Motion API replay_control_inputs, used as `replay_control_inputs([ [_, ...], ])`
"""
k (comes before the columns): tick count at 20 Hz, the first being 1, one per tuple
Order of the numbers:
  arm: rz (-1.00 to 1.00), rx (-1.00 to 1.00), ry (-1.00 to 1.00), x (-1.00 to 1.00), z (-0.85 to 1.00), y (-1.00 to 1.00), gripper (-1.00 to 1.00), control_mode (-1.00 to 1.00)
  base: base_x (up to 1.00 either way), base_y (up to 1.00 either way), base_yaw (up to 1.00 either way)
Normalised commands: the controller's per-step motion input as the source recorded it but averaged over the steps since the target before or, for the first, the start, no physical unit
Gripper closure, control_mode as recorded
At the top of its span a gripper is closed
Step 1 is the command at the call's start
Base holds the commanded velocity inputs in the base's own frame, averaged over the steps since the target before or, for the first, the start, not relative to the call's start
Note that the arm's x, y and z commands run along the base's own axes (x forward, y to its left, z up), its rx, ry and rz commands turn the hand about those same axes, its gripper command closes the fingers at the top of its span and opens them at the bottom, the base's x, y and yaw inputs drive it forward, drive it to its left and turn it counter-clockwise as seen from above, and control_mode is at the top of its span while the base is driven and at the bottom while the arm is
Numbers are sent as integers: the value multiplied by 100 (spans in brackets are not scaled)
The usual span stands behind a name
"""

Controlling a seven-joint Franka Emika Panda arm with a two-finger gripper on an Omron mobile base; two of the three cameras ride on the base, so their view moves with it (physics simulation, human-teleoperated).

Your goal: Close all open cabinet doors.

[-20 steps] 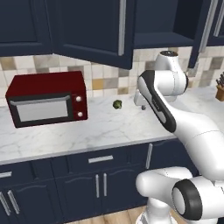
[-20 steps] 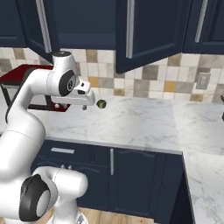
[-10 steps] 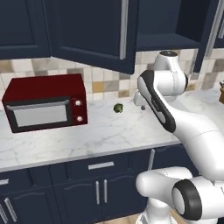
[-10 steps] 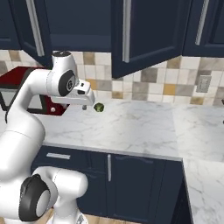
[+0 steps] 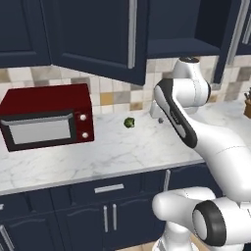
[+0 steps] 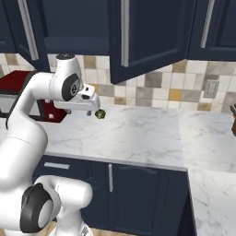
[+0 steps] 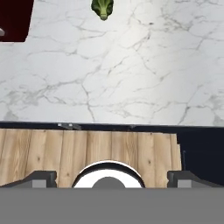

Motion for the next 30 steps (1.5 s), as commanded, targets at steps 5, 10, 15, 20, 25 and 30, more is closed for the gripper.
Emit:
replay_control_inputs([
  [5,0,0,0,0,0,0,-100,100,39,-24,0],
  [10,0,0,0,0,0,0,-100,100,37,-28,0],
  [15,0,0,0,0,0,0,-100,100,15,-21,0],
  [20,0,0,0,0,0,0,-100,100,22,-3,0],
  [25,0,0,0,0,0,0,-100,100,33,-1,0],
  [30,0,0,0,0,0,0,-100,100,0,0,0],
])
